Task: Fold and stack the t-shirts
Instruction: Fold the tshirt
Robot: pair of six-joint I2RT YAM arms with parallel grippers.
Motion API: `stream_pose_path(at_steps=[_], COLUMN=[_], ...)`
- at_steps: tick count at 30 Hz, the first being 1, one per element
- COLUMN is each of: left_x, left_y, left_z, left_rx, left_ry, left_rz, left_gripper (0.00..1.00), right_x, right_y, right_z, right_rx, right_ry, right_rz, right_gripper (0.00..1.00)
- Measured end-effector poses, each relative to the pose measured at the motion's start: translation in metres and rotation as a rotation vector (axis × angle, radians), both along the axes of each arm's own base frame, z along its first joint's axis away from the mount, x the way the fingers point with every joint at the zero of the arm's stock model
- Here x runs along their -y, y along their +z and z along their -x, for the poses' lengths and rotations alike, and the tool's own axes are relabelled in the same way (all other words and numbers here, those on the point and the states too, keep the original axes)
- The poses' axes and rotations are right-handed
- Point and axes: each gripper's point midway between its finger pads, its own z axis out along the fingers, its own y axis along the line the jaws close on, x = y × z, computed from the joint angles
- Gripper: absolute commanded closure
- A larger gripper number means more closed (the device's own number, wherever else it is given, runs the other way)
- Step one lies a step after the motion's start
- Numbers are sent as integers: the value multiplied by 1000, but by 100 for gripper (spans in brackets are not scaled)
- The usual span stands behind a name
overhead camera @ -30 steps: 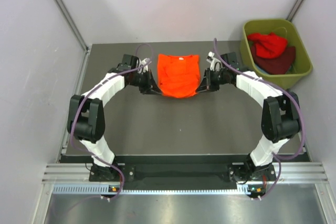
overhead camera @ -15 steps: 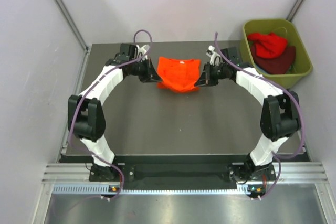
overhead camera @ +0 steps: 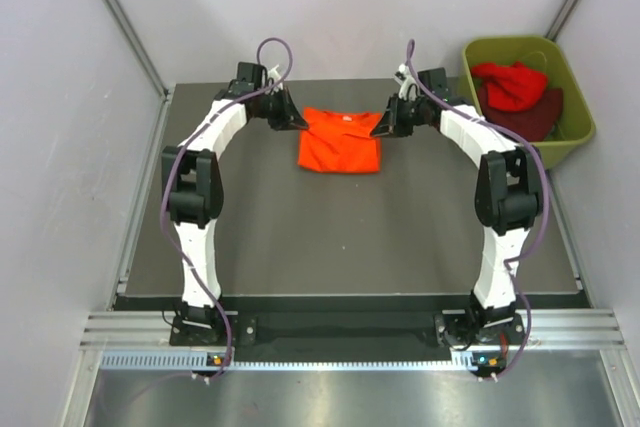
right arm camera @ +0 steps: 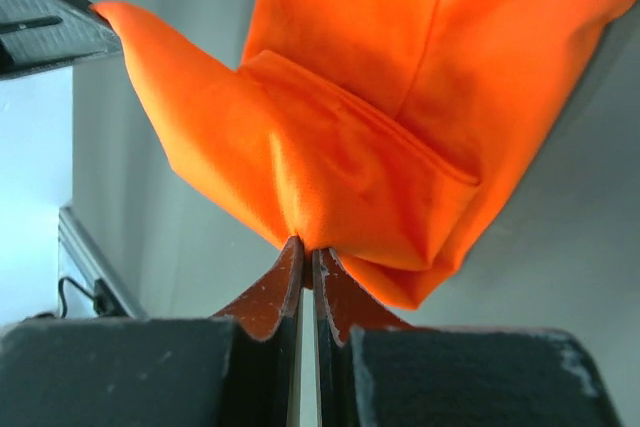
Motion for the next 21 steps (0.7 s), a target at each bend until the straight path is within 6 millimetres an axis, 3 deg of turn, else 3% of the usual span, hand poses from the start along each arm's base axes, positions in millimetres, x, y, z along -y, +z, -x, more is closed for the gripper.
stream_pose_path(at_steps=[8,14,21], left_x=[4,5,6], left_y=[-1,-34,-65], left_z=[-43,-69,-94], left_rx=[94,115,155], left_ry=[10,25,41], left_rz=[-1,-22,-79], left_gripper=[100,100,100], right_x=[-2,-2,3], right_y=[-1,-19,-47], right_z=[-41,-73,-87], right_rx=[66,103,93], right_ry=[-27,-62,-91], right_rz=[17,47,90], right_gripper=[100,100,100])
